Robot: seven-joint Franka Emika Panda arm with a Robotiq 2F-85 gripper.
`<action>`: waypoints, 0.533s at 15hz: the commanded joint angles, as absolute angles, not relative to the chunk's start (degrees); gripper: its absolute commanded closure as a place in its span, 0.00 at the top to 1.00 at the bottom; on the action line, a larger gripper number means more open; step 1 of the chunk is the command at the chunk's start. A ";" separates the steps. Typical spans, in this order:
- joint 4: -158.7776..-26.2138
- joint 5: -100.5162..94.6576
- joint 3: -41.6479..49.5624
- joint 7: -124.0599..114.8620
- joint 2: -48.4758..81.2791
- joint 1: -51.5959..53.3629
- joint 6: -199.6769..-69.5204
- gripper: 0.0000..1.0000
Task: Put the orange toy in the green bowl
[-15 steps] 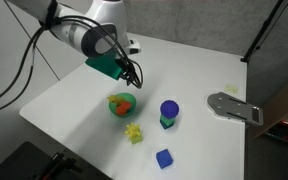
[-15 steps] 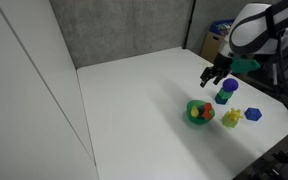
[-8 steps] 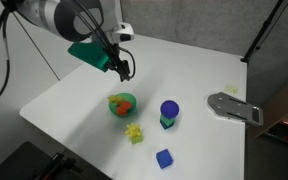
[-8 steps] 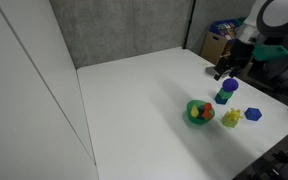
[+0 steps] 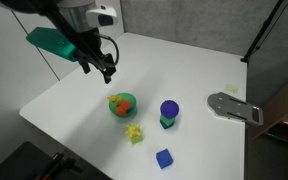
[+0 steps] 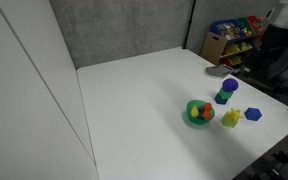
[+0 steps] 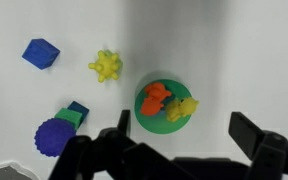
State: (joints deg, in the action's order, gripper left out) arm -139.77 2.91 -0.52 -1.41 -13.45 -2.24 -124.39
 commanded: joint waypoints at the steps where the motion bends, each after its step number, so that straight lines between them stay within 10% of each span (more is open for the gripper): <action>1: -141.99 -1.20 -0.62 -4.68 -22.42 -2.72 -117.39 1.00; 8: -139.91 -2.81 -0.85 -5.37 -31.72 -2.58 -106.53 1.00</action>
